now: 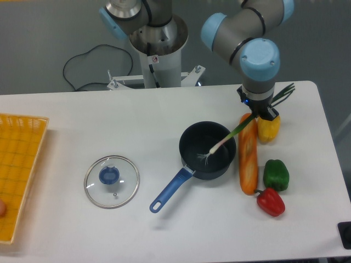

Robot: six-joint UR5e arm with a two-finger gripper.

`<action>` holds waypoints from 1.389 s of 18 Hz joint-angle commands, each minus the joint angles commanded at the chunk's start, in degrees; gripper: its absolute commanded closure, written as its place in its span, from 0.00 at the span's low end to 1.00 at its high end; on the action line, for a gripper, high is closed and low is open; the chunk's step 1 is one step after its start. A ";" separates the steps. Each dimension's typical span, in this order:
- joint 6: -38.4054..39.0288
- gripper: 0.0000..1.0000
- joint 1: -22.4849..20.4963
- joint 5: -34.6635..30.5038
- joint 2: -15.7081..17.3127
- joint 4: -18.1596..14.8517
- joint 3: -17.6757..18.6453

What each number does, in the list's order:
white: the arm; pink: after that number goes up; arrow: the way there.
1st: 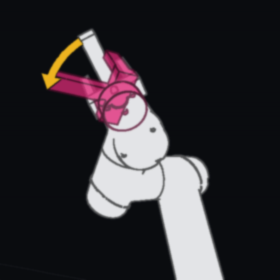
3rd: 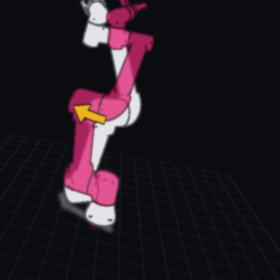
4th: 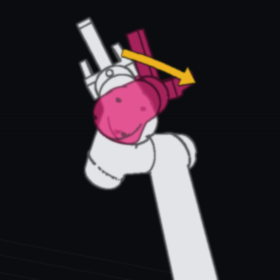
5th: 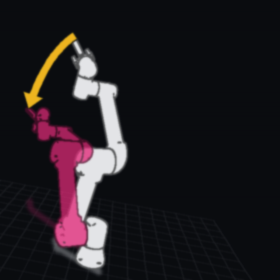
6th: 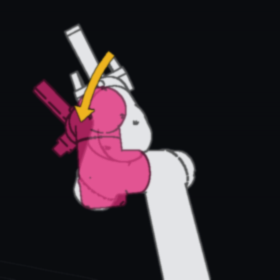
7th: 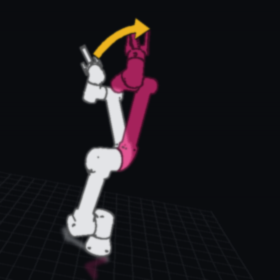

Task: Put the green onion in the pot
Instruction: 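Carry the green onion over the dark blue saucepan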

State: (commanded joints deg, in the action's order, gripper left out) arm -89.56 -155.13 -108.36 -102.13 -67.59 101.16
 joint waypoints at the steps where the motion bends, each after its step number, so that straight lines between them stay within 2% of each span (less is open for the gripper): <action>1: 0.00 0.81 0.18 -0.53 0.26 0.00 0.35; 11: 0.88 0.81 2.73 -3.96 -0.52 0.26 0.88; 15: 2.80 0.81 3.25 -4.74 -2.37 0.44 0.53; 19: 6.15 0.80 6.42 -9.84 -5.44 0.44 -0.70; 25: 6.85 0.80 6.95 -10.29 -5.36 0.26 -0.88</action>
State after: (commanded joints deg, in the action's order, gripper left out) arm -82.71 -148.18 -118.65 -107.49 -67.32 100.28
